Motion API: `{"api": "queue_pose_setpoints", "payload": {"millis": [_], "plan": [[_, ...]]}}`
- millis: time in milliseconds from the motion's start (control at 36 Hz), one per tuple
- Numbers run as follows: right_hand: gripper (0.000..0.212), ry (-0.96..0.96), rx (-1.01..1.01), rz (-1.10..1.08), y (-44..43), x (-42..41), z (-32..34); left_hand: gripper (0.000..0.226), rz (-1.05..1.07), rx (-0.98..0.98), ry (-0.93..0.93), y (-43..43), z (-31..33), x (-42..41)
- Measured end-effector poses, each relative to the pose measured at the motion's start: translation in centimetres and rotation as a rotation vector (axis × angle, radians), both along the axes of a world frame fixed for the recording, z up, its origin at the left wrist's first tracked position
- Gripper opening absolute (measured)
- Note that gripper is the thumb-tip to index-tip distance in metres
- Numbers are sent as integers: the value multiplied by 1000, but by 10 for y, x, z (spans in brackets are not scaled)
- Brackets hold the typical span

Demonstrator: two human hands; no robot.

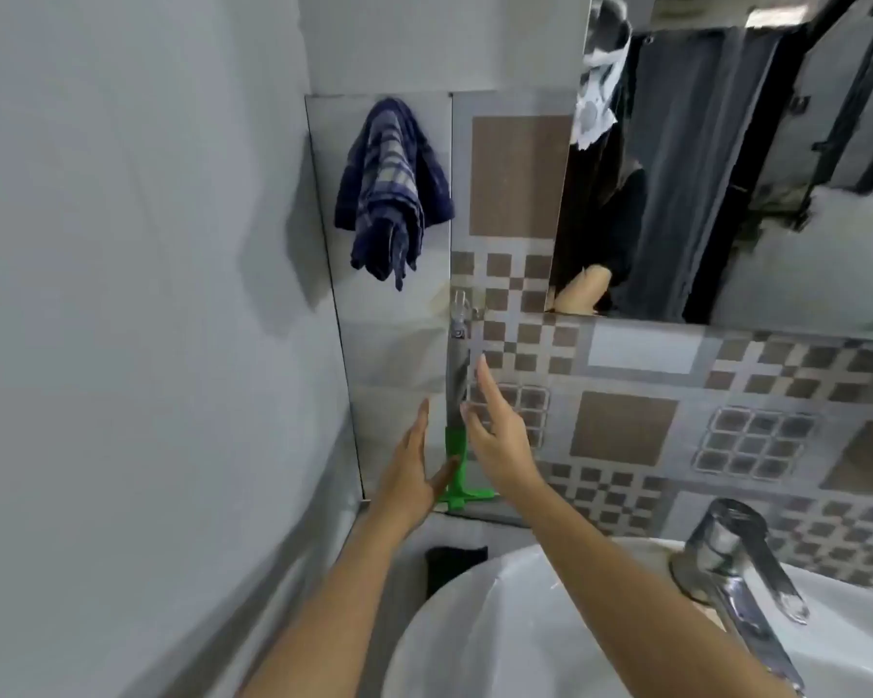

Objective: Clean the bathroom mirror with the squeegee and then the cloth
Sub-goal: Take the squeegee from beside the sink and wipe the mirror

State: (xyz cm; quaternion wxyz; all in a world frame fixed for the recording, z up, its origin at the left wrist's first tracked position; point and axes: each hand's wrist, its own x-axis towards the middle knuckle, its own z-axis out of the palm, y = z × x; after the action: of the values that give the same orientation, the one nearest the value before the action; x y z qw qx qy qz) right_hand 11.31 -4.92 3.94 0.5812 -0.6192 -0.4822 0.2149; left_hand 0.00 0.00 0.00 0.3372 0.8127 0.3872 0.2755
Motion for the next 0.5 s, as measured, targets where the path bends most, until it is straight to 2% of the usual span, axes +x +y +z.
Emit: {"api": "queue_pose_setpoints", "payload": {"millis": [194, 500], "plan": [[68, 86, -2, -19, 19, -4, -7, 80, -93, -192, 1, 7, -29, 16], [69, 115, 67, -40, 17, -7, -9, 71, -158, -234, -155, 0, -30, 19]]}}
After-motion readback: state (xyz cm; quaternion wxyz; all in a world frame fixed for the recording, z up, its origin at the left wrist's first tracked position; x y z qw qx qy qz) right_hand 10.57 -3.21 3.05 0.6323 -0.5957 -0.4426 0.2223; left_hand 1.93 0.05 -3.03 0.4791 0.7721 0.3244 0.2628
